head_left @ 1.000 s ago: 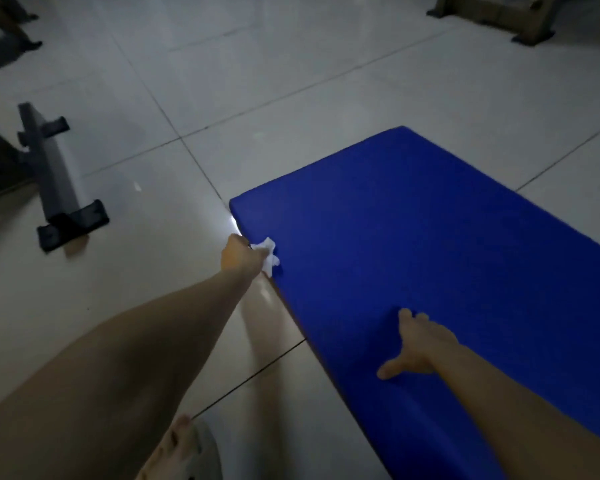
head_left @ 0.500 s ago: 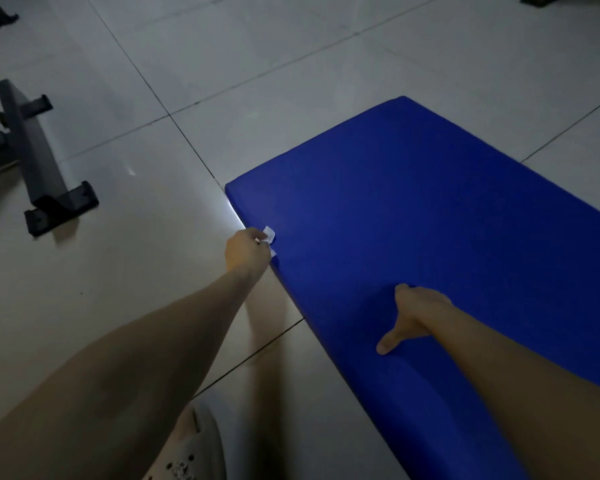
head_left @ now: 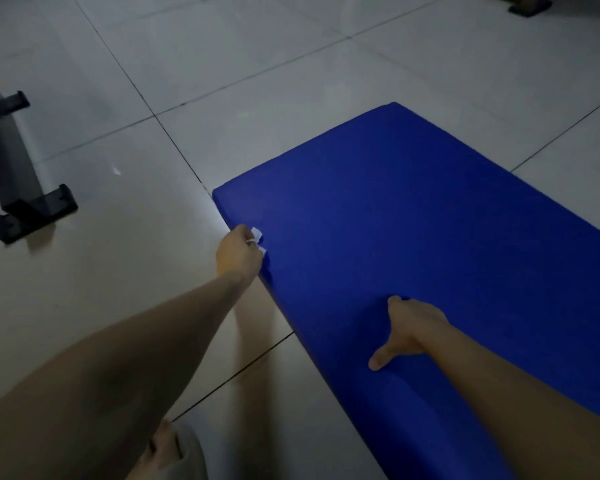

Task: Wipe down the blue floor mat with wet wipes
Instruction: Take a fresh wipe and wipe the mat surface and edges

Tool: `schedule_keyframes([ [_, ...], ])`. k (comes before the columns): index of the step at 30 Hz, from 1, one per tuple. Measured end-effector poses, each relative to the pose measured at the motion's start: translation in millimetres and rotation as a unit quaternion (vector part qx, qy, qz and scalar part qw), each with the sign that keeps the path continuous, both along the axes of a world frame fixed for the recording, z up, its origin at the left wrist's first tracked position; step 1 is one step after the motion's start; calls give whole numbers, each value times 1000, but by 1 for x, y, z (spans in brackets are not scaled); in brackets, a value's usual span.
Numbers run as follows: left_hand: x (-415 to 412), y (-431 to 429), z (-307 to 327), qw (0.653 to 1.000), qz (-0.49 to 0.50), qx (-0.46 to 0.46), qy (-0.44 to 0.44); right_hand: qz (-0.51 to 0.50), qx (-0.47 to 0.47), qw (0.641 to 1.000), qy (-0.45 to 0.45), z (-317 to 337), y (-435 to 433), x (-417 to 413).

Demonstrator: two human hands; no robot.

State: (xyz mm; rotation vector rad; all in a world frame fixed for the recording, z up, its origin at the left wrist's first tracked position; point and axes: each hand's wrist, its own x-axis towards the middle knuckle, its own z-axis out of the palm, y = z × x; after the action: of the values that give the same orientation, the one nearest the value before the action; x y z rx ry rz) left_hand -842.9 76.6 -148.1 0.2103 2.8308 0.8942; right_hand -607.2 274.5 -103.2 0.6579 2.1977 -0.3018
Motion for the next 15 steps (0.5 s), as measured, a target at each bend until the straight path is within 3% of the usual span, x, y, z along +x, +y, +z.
schedule_keyframes([
  [6, 94, -17, 2, 988, -94, 99, -76, 15, 11, 999, -32, 1, 0, -8],
  [8, 118, -25, 2, 979, -157, 82, -99, 16, 10, 999, -43, 1, -2, -12],
  [11, 105, -23, 1, 971, -231, 17, -56, 9, 9, 999, -49, 1, -3, -13],
  [13, 70, -15, -1, 982, -188, 0, -11, 11, 10, 999, -42, 2, -3, -13],
  [15, 31, -6, -1, 997, -73, -4, -3, 14, 9, 999, -35, 1, -3, -12],
])
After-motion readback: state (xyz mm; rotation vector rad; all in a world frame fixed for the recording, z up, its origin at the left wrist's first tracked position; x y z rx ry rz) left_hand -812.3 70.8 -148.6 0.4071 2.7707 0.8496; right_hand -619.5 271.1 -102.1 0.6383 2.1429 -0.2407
